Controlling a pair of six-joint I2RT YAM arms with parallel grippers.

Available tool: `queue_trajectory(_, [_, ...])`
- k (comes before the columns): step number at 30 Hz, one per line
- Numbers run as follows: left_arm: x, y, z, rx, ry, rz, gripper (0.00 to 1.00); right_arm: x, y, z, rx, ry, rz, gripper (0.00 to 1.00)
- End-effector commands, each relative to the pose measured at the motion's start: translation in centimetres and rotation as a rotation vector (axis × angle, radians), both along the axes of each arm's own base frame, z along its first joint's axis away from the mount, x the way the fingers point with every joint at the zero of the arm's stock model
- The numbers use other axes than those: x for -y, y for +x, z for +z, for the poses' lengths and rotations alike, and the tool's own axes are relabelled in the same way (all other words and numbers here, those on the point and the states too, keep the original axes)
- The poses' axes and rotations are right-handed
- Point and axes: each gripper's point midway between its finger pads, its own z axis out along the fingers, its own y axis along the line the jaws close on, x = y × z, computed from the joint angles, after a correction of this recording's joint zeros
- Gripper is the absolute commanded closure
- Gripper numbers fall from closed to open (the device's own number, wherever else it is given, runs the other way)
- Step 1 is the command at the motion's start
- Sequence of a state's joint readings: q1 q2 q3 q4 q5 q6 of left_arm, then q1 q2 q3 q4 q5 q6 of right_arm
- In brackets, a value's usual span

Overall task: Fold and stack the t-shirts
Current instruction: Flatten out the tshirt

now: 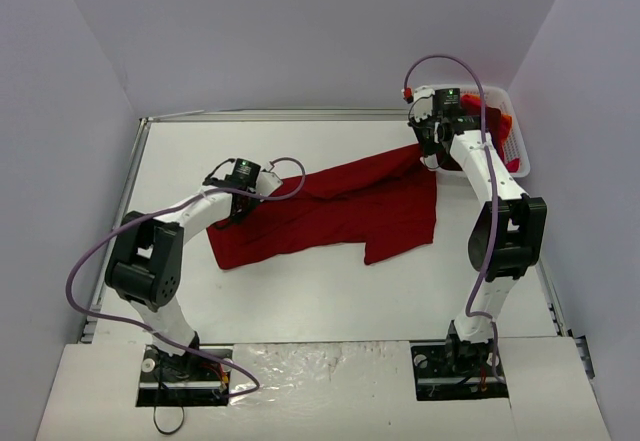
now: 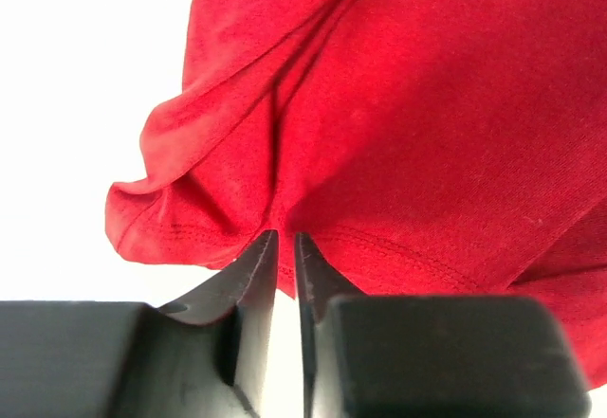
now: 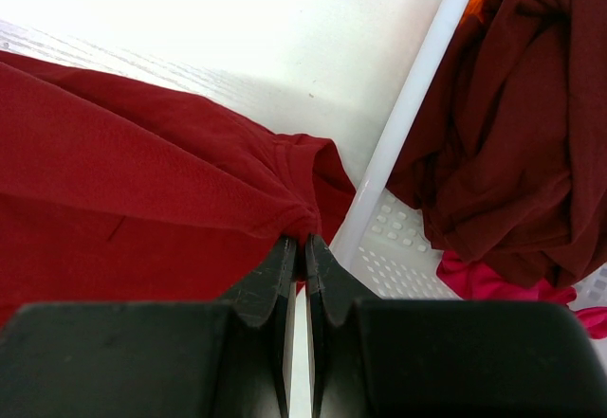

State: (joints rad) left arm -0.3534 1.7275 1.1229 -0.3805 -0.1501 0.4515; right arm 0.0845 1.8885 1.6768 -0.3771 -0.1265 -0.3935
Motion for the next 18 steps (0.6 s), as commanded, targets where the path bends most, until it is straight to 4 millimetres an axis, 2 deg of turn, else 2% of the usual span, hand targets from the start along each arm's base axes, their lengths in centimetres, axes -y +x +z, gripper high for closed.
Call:
queue_trajectory(1, [0.1,0.6,3.0,0.058,-0.006,0.01,0.92,0.9,0.0,1.2,0.031,-0.018,-0.022,1.0])
queue_trajectory(2, [0.0,0.6,2.8,0.055,-0.001,0.009,0.97,0.9,-0.1,1.2,0.029,-0.02,-0.021,1.0])
queue_trajectory(8, [0.1,0.5,2.1,0.036,0.001,0.011,0.97,1.1,-0.2,0.9,0.022,-0.028,-0.023,1.0])
queue_trajectory(16, [0.2,0.5,1.5,0.012,0.006,0.004,0.77,1.2,-0.2,0.3,0.009,-0.035,-0.021,1.0])
queue_trajectory(18, [0.3,0.4,1.3,0.006,0.003,0.001,0.75,1.2,-0.1,0.2,0.009,-0.038,-0.021,1.0])
